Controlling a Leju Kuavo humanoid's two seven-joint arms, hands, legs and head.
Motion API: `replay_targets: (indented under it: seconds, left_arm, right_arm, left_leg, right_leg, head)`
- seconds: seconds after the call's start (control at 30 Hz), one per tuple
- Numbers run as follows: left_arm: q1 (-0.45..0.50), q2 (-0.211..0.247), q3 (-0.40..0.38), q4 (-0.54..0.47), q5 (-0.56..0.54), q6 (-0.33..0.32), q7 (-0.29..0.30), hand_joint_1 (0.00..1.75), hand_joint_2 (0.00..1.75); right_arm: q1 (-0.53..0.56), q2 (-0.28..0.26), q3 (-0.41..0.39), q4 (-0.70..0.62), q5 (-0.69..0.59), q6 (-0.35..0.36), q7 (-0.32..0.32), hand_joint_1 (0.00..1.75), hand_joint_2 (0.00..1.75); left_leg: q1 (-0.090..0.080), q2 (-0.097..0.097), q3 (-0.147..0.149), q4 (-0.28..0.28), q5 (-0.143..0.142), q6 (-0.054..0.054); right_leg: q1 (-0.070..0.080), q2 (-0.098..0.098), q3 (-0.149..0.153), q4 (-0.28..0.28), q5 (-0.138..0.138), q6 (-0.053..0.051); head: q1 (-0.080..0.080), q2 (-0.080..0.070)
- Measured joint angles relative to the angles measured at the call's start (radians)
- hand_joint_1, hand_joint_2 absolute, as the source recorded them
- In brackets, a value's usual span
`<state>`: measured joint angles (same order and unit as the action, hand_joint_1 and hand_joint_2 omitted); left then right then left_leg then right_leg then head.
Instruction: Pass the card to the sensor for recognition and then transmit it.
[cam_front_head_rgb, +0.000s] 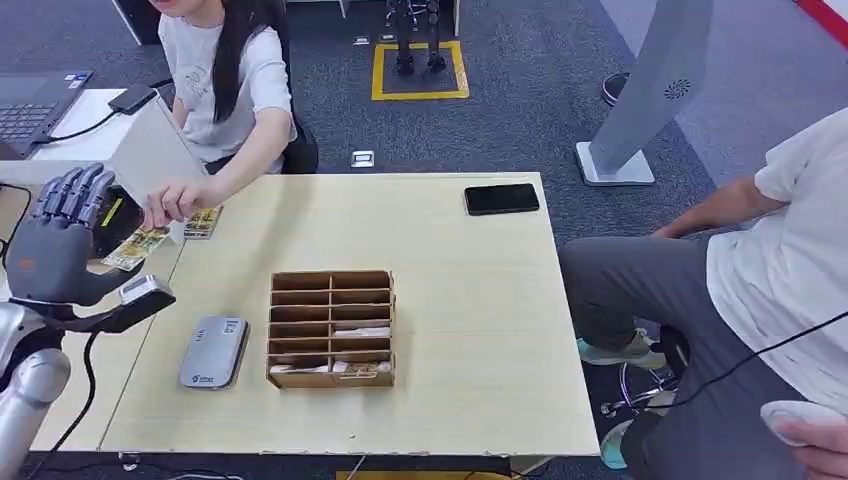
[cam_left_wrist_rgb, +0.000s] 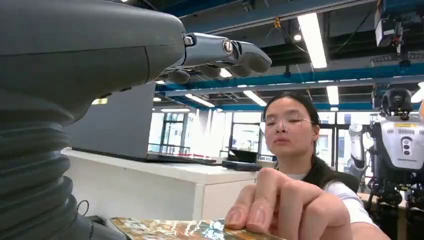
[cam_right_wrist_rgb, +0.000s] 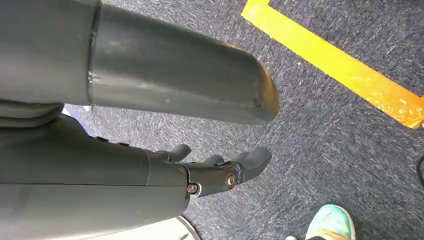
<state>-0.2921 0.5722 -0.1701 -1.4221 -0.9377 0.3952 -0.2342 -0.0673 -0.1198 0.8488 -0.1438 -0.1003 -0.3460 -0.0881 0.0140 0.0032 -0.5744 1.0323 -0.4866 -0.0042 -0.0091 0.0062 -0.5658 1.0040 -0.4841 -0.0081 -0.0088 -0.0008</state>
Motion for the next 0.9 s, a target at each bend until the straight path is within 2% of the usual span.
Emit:
replay_targets:
  seconds: [0.03,0.07,0.13,0.3,0.9]
  left_arm:
    - [0.000,0.000,-0.001,0.002,0.000,-0.001,0.006,0.00,1.75]
    - [0.000,0.000,-0.002,0.004,0.000,-0.002,0.010,1.54,1.75]
    - [-0.001,0.000,-0.005,0.006,0.007,-0.015,0.019,1.73,1.75]
    - [-0.001,0.001,-0.008,0.009,0.029,-0.050,0.024,1.75,1.75]
    - [0.012,0.004,-0.011,0.009,0.089,-0.061,0.012,1.75,1.75]
  right_arm:
    - [0.000,0.000,0.000,0.000,0.002,0.000,0.000,0.00,0.00]
    - [0.000,0.000,0.001,0.000,0.002,0.000,0.000,0.00,0.00]
    - [0.001,0.000,0.001,0.000,0.002,-0.004,-0.006,0.00,0.00]
    - [0.000,0.000,0.005,0.000,0.006,-0.013,-0.015,0.00,0.00]
    - [0.000,0.000,0.023,-0.002,0.013,-0.013,-0.018,0.00,0.00]
  left_leg:
    - [0.000,0.000,0.000,0.000,0.000,0.000]
    - [0.000,0.000,0.000,0.000,0.000,0.000]
    - [0.000,0.000,0.000,0.000,0.000,0.000]
    - [0.000,0.000,0.000,0.000,0.000,0.000]
    - [0.000,-0.001,-0.001,0.000,0.000,0.000]
  right_leg:
    - [0.000,0.000,0.000,0.000,0.000,0.000]
    - [0.000,0.000,0.000,0.000,0.000,0.000]
    - [0.000,0.000,0.000,0.000,0.000,0.000]
    - [0.000,0.000,0.000,0.000,0.000,0.000]
    - [0.000,-0.001,0.000,0.000,0.000,0.000]
  head:
    - [0.000,0.000]
    - [0.000,0.000]
    - [0.000,0.000]
    - [0.000,0.000]
    - [0.000,0.000]
